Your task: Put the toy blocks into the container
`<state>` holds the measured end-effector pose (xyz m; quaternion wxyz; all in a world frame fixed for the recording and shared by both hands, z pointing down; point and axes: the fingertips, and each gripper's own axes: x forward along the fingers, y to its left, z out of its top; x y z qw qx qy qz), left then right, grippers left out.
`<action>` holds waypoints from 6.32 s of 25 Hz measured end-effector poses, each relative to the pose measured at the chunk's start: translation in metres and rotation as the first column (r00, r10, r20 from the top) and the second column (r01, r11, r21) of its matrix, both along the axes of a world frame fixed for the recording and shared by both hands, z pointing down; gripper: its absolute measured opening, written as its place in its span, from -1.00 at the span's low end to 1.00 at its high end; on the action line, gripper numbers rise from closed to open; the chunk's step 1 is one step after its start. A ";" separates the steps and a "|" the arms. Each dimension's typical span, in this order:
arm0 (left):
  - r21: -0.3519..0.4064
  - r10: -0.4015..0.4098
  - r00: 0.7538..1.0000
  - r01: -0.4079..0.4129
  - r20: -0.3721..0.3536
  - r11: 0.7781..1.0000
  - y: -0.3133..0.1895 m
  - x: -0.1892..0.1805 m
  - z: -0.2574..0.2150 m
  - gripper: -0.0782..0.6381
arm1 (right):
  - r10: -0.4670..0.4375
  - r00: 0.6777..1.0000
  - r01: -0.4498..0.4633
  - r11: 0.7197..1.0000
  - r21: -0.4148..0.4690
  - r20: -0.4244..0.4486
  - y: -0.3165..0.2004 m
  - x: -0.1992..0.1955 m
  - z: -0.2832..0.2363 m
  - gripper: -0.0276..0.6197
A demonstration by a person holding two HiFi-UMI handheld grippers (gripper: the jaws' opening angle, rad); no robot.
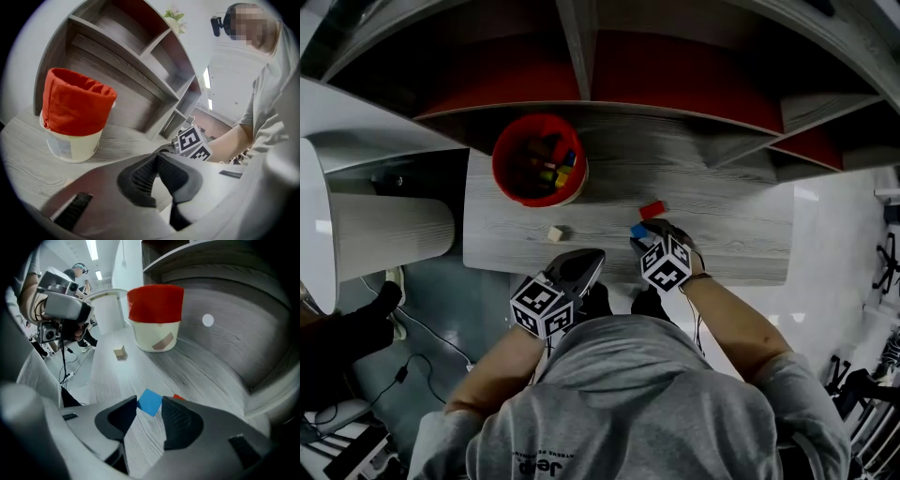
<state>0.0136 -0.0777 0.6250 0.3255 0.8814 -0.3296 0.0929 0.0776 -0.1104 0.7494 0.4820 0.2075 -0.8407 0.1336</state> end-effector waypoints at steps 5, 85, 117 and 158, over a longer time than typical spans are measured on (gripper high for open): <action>0.060 -0.013 1.000 0.014 -0.018 0.998 -0.009 -0.021 -0.032 -0.76 | 0.006 0.999 -0.008 0.999 0.048 0.043 -0.015 -0.013 -0.056 -0.38; 0.007 -0.208 0.978 0.208 -0.021 0.978 0.013 -0.212 0.016 -0.76 | -0.252 0.966 0.250 0.968 -0.030 -0.064 0.023 -0.214 0.012 -0.44; 0.319 -0.078 0.996 0.085 -0.034 0.944 -0.079 -0.190 -0.181 -0.76 | -0.141 0.989 0.130 0.971 0.200 0.041 -0.112 -0.207 -0.218 -0.44; 0.080 0.179 0.984 -0.178 0.007 0.981 -0.067 0.026 -0.054 -0.76 | -0.168 0.977 0.169 0.986 -0.007 -0.131 -0.054 0.024 -0.015 0.06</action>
